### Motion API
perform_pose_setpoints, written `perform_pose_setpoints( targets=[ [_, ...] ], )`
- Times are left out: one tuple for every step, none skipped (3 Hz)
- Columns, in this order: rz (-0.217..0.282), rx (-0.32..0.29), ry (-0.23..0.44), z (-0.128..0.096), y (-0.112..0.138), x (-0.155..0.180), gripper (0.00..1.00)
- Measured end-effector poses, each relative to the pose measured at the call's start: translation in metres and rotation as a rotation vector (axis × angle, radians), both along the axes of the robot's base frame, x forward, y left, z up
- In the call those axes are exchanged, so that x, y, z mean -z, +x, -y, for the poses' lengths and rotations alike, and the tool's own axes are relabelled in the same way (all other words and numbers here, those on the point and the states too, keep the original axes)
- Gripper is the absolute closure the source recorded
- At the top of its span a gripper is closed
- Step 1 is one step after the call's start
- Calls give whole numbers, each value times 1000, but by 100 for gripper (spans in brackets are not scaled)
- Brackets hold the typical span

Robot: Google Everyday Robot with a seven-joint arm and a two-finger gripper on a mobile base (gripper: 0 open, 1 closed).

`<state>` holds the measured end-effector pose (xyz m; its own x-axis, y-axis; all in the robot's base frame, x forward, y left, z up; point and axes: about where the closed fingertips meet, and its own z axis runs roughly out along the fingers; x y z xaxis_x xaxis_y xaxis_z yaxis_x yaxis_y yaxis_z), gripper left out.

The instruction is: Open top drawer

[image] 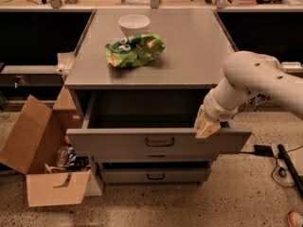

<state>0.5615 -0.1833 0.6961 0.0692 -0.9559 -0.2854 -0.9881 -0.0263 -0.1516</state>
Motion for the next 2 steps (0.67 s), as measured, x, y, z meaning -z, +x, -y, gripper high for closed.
perform_pose_setpoints(
  targets=[
    [0,0,0,0,-1,0,0],
    [0,0,0,0,-1,0,0]
  ],
)
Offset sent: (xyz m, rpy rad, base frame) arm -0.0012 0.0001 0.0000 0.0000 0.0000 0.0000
